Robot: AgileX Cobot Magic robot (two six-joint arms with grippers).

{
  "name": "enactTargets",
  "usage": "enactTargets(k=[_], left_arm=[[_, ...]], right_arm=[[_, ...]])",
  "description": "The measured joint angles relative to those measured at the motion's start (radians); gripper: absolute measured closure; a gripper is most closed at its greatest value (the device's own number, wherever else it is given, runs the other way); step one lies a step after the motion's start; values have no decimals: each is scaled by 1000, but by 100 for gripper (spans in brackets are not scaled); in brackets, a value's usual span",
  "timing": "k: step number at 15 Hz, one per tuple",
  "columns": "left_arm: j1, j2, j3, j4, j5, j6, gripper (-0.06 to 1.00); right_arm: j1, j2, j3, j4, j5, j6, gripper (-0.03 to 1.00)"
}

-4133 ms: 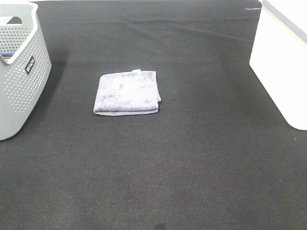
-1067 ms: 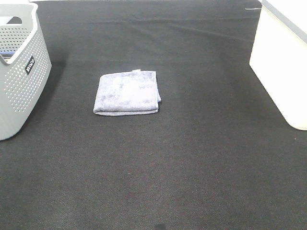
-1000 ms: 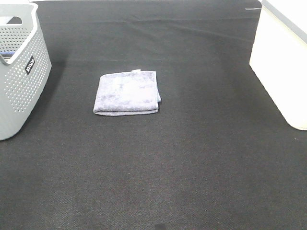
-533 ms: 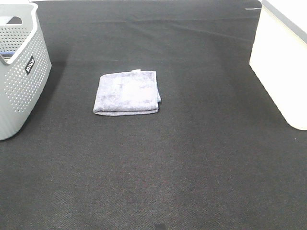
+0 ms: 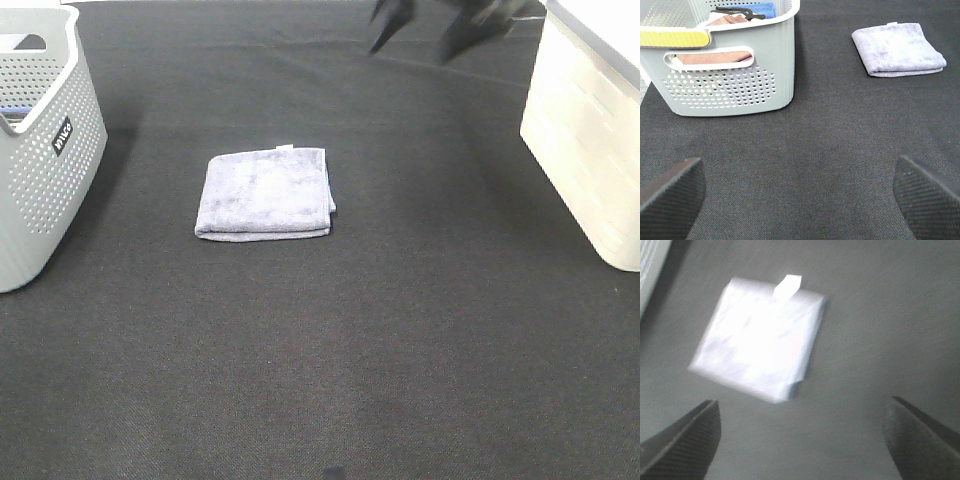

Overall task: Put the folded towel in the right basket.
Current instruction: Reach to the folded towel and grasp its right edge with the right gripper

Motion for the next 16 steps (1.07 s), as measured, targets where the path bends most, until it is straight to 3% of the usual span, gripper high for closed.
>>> enactTargets(k=[7,11,16], left_arm=[[0,0,0,0,0,0,-2],[0,0,0,0,0,0,-2],[0,0,0,0,0,0,-2]], right_arm=[[0,295,-46,256,56,-95,14],[0,369,-51,331,45,-148,14],[0,483,-171,350,28,-166,14]])
